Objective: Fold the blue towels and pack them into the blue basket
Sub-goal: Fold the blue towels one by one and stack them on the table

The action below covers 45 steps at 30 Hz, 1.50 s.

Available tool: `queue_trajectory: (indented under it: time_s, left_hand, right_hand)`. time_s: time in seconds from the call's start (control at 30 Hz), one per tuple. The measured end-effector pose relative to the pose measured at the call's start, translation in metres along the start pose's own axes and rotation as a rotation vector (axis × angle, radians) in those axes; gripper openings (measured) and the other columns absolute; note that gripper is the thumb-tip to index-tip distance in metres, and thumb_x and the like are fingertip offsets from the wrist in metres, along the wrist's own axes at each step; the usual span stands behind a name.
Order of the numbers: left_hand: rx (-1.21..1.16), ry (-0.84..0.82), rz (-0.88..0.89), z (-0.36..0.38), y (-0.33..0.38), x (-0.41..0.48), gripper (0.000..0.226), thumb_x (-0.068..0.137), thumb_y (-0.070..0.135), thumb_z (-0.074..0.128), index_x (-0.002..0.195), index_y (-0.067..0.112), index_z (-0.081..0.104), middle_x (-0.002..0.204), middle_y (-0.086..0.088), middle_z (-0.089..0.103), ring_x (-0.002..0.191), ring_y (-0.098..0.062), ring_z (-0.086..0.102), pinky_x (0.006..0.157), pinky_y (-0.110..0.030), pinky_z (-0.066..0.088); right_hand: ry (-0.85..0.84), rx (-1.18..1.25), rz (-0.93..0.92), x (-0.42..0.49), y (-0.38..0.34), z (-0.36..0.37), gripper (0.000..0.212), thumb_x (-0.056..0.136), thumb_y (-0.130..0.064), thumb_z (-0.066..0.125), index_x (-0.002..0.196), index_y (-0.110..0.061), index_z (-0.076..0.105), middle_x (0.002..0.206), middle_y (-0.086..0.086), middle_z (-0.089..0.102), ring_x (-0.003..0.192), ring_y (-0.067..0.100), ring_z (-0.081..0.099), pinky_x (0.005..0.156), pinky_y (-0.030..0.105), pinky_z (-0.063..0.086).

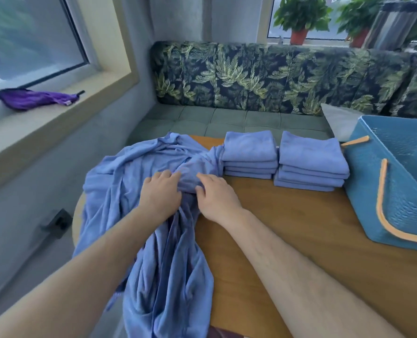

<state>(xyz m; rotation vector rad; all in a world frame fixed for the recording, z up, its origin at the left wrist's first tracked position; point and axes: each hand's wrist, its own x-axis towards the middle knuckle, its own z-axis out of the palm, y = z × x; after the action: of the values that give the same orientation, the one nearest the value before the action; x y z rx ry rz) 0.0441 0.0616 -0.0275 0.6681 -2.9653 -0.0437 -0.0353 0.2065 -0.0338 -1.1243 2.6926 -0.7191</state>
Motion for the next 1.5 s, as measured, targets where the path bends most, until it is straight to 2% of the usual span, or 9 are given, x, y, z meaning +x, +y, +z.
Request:
queue_trajectory:
  time_s: [0.2,0.37,0.5,0.73,0.83,0.97,1.13,1.3,1.5]
  left_hand:
    - [-0.293,0.206,0.009,-0.017,0.01,0.001,0.019,0.093,0.014,0.045,0.074,0.015,0.045,0.08,-0.001,0.055,0.076,-0.026,0.052,0.064,-0.033,0.027]
    - [-0.672,0.206,-0.026,-0.043,0.044,-0.004,0.022,0.096,0.017,0.05,0.078,0.004,0.053,0.068,-0.009,0.059,0.063,-0.018,0.051,0.059,-0.032,0.039]
    - [-0.891,0.121,0.035,-0.067,0.082,-0.01,0.015,0.097,0.024,0.059,0.086,0.015,0.065,0.071,0.009,0.064,0.062,0.004,0.057,0.057,-0.01,0.04]
    - [-1.09,-0.049,0.306,-0.066,0.141,-0.018,0.014,0.097,0.013,0.062,0.108,0.018,0.069,0.105,0.007,0.071,0.101,-0.003,0.065,0.092,-0.015,0.048]
    - [-0.772,0.06,0.418,-0.046,0.149,-0.017,0.027,0.093,0.017,0.067,0.119,0.013,0.066,0.111,0.008,0.061,0.106,-0.002,0.055,0.093,-0.017,0.042]
    - [-0.404,-0.262,0.335,-0.009,0.147,-0.015,0.055,0.086,0.045,0.07,0.133,0.018,0.056,0.125,0.003,0.059,0.117,-0.017,0.056,0.102,-0.037,0.044]
    - [0.063,-0.216,0.421,0.008,0.164,-0.012,0.017,0.099,0.033,0.047,0.093,0.022,0.059,0.098,0.001,0.051,0.103,-0.026,0.054,0.076,-0.033,0.036]
    - [-0.451,0.011,0.378,-0.012,0.179,-0.012,0.015,0.093,0.018,0.059,0.08,0.01,0.057,0.08,-0.004,0.056,0.079,-0.024,0.053,0.068,-0.03,0.032]
    - [-0.876,0.122,0.442,-0.066,0.192,-0.025,0.003,0.09,0.019,0.071,0.088,0.018,0.068,0.084,0.006,0.07,0.075,-0.003,0.061,0.066,-0.011,0.044]
  right_hand:
    - [0.111,0.199,0.132,-0.011,0.0,-0.009,0.029,0.1,-0.029,0.047,0.077,-0.015,0.058,0.087,0.001,0.06,0.088,0.025,0.056,0.063,0.033,0.037]
    - [0.021,0.798,0.131,-0.03,0.002,-0.029,0.03,0.089,-0.008,0.057,0.116,-0.017,0.068,0.111,-0.003,0.071,0.106,0.008,0.065,0.095,0.031,0.053]
    - [0.078,1.069,-0.01,-0.054,0.012,-0.059,0.051,0.086,0.005,0.067,0.124,-0.027,0.057,0.115,0.001,0.07,0.104,0.011,0.069,0.091,0.03,0.056]
    - [0.419,0.706,0.171,-0.078,0.064,-0.101,0.008,0.093,-0.018,0.063,0.1,-0.015,0.065,0.091,0.004,0.071,0.081,0.015,0.064,0.072,0.035,0.051]
    - [0.537,0.665,0.225,-0.095,0.088,-0.118,0.023,0.094,-0.012,0.055,0.073,-0.022,0.054,0.066,-0.01,0.051,0.057,0.0,0.047,0.052,0.017,0.034]
    - [0.562,0.635,0.295,-0.114,0.114,-0.129,0.036,0.095,-0.006,0.05,0.067,-0.026,0.04,0.061,-0.013,0.041,0.049,-0.005,0.04,0.05,0.011,0.032]
    - [0.409,0.564,0.33,-0.135,0.124,-0.109,0.026,0.095,-0.008,0.047,0.071,-0.019,0.045,0.065,-0.009,0.043,0.052,0.0,0.038,0.052,0.016,0.029]
    - [0.205,0.674,0.236,-0.143,0.108,-0.095,0.025,0.085,-0.021,0.076,0.102,-0.031,0.06,0.102,-0.007,0.067,0.089,-0.005,0.06,0.074,0.018,0.051]
    - [0.473,0.546,0.262,-0.121,0.096,-0.112,0.016,0.088,-0.022,0.074,0.09,-0.013,0.061,0.083,-0.005,0.064,0.08,0.011,0.061,0.062,0.022,0.042]
